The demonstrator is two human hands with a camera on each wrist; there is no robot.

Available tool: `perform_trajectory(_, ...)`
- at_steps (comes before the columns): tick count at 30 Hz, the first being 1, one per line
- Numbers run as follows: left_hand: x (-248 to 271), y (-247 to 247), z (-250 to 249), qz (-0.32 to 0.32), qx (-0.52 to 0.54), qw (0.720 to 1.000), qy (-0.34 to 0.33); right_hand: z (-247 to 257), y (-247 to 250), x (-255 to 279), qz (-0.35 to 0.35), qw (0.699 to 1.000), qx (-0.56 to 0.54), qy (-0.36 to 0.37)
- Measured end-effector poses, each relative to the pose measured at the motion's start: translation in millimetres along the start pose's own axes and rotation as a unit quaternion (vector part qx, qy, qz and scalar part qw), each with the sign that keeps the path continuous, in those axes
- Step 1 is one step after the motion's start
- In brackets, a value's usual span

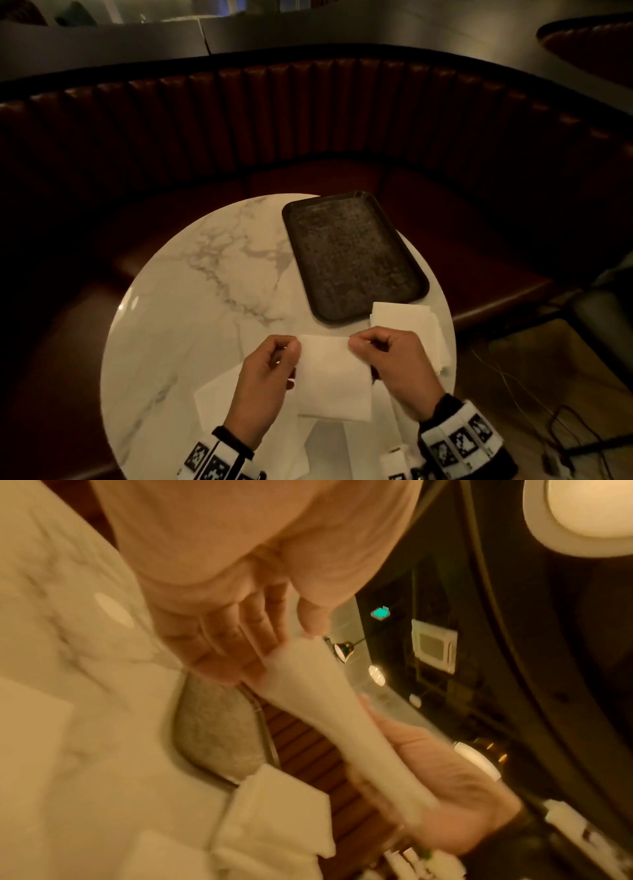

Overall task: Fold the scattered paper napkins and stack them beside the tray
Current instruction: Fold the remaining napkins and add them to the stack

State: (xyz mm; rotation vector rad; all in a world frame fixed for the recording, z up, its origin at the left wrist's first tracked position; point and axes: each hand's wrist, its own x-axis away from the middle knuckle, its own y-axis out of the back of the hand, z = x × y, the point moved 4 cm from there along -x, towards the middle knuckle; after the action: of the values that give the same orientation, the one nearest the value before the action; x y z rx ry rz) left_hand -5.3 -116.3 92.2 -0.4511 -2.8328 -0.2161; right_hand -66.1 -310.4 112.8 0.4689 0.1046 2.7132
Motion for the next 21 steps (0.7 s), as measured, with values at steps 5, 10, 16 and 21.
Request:
perform_trajectory(5,-39.0,43.1,77.7,-0.022,-0.291,0.954,0.069,-25.0,78.1,-69.0,-0.084,0.97,0.229,0.023)
perform_trajectory(10,-57.6,84.2,125.1,-0.01,-0.515,0.844,0.148,-65.2,105.0,-117.5,-0.097,0.903,0.419,-0.004)
perform_trajectory(16,-72.7,75.4,126.7,0.02,-0.58,0.81,0.088,-76.0,106.3,-118.0,-0.131,0.889,0.439,-0.003)
perform_trajectory(21,-81.1,72.3,128.5,0.015,-0.557,0.823,0.108,-61.1,105.3,-111.6,-0.169,0.892,0.419,0.026)
